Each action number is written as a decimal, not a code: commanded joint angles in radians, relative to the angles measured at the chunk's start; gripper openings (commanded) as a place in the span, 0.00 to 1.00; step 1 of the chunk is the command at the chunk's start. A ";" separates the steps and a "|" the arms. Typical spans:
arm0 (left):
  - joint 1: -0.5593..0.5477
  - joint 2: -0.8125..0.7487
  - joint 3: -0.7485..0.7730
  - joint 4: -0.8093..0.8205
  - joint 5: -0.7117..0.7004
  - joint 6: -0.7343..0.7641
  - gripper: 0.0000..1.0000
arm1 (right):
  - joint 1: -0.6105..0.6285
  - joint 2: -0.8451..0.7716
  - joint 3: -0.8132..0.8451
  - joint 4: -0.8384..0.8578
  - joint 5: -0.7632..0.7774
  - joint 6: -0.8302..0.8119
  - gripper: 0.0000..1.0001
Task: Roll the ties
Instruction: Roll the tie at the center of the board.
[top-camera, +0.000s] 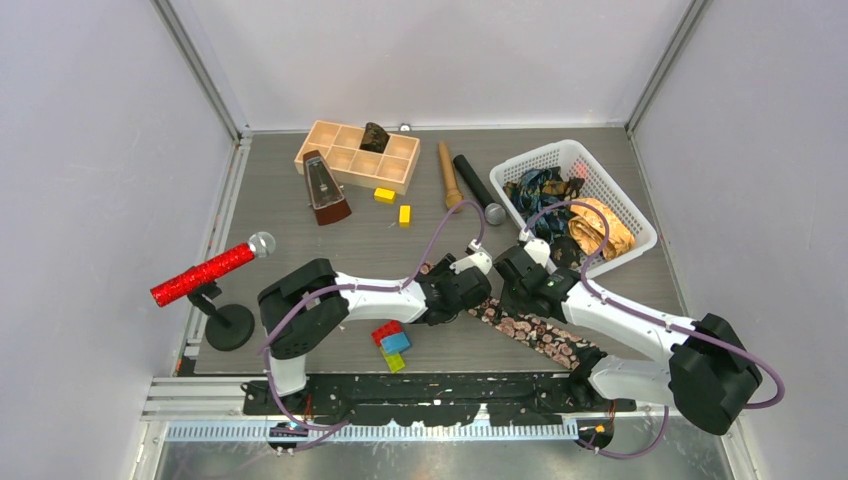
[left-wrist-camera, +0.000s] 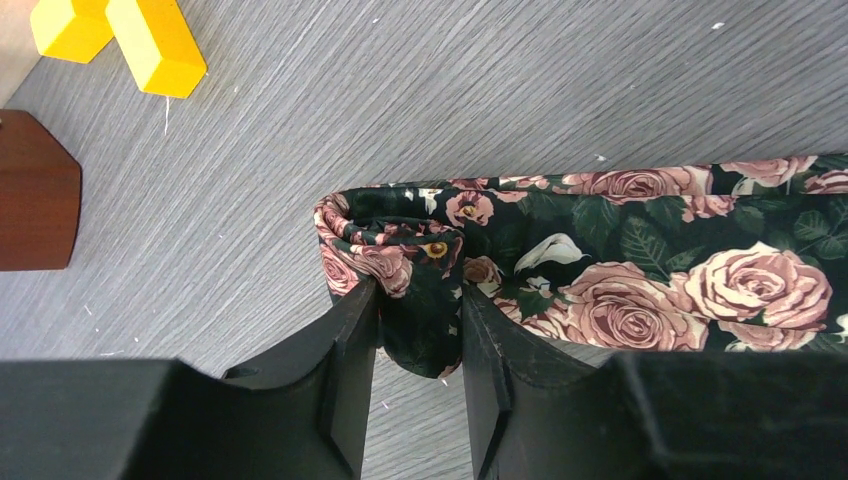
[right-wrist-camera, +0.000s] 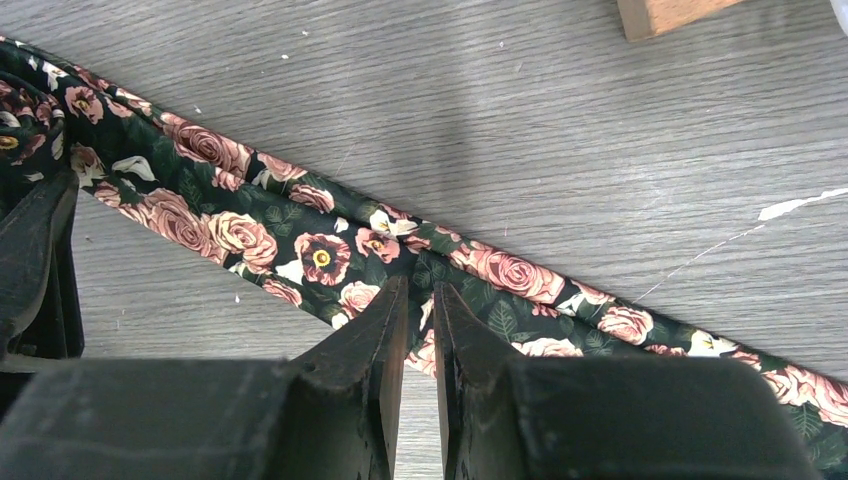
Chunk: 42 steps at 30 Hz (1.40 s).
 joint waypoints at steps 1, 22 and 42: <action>-0.005 -0.021 0.006 0.039 0.025 -0.030 0.38 | 0.004 -0.021 0.004 0.014 0.005 0.014 0.22; 0.018 -0.057 -0.019 0.065 0.152 -0.056 0.41 | 0.005 -0.018 0.015 0.013 0.006 0.010 0.25; 0.072 -0.168 -0.034 0.036 0.229 -0.072 0.54 | 0.004 -0.087 0.039 0.074 0.063 0.034 0.28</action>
